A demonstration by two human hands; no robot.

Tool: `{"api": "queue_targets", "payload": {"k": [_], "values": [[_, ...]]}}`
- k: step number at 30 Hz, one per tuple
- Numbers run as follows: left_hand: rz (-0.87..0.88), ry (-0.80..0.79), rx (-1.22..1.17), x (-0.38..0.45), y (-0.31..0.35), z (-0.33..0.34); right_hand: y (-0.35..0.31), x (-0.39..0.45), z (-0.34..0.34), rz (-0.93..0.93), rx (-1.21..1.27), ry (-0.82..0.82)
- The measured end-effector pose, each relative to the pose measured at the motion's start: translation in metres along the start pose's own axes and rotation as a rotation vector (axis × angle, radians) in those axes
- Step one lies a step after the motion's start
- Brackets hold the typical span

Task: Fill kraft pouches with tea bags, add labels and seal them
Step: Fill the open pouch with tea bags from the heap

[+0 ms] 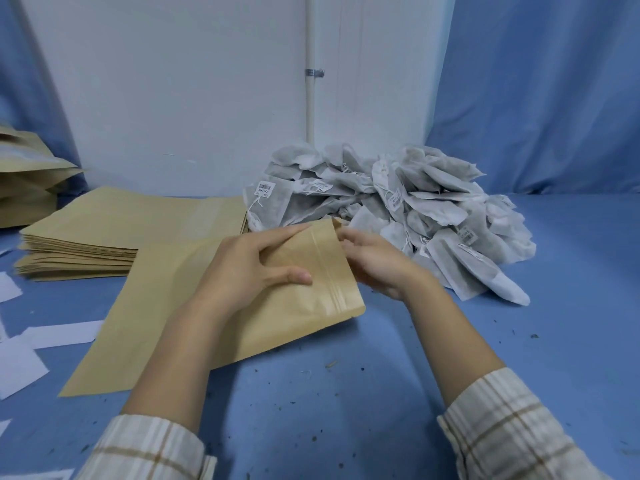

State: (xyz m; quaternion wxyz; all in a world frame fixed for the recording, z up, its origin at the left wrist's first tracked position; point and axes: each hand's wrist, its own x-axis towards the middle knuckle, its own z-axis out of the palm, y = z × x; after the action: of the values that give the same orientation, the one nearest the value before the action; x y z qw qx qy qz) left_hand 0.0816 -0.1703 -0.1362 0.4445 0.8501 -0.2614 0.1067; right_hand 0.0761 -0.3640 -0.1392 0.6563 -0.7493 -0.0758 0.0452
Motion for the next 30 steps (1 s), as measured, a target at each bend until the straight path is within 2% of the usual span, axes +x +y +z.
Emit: {"api": "queue_targets", "payload": {"k": [1,2,3,4,5,6,7,9,10,13,15,16,17,19,20,23,25,28,30], "values": [[-0.026,0.038,0.018,0.000,-0.003,-0.002,0.001,0.000,-0.005,-0.033,0.114,0.064],[-0.057,0.080,0.036,0.000,-0.006,-0.004,0.004,0.003,-0.011,-0.082,0.141,0.217],[-0.087,0.119,0.055,0.000,-0.008,-0.005,0.008,0.005,-0.019,-0.116,0.018,0.428],[-0.112,0.152,0.073,0.000,-0.010,-0.006,0.015,0.007,-0.029,-0.101,-0.259,0.624],[-0.130,0.176,0.086,0.000,-0.011,-0.005,0.023,0.008,-0.037,-0.036,-0.565,0.731],[-0.138,0.190,0.094,0.000,-0.011,-0.005,0.034,0.009,-0.044,0.031,-0.763,0.738],[-0.140,0.195,0.098,0.001,-0.011,-0.004,0.043,0.010,-0.050,0.104,-0.825,0.688],[-0.143,0.190,0.097,0.001,-0.010,-0.003,0.059,0.011,-0.056,0.152,-0.746,0.632],[-0.141,0.184,0.092,0.000,-0.010,-0.002,0.064,0.012,-0.059,0.137,-0.714,0.664],[-0.128,0.180,0.080,0.000,-0.010,-0.003,0.062,0.012,-0.067,0.061,-0.572,0.918],[-0.119,0.182,0.076,0.000,-0.010,-0.004,0.054,0.010,-0.071,0.009,-0.336,1.056],[-0.116,0.182,0.071,0.000,-0.010,-0.004,0.048,0.008,-0.072,-0.028,-0.150,1.063],[-0.113,0.181,0.061,0.000,-0.010,-0.005,0.041,0.005,-0.070,-0.072,0.067,1.004],[-0.105,0.175,0.033,0.000,-0.010,-0.005,0.027,-0.001,-0.064,-0.164,0.431,0.769],[-0.098,0.167,0.020,0.000,-0.010,-0.006,0.022,-0.003,-0.062,-0.193,0.495,0.656],[-0.064,0.135,0.000,-0.001,-0.009,-0.006,0.012,-0.004,-0.054,-0.214,0.441,0.395],[-0.047,0.123,-0.009,-0.001,-0.009,-0.005,0.009,-0.003,-0.050,-0.222,0.397,0.290],[-0.040,0.123,-0.014,-0.001,-0.008,-0.004,-0.001,-0.004,-0.043,-0.218,0.373,0.251],[-0.044,0.136,-0.012,-0.001,-0.008,-0.005,-0.010,-0.004,-0.039,-0.244,0.395,0.341]]}}
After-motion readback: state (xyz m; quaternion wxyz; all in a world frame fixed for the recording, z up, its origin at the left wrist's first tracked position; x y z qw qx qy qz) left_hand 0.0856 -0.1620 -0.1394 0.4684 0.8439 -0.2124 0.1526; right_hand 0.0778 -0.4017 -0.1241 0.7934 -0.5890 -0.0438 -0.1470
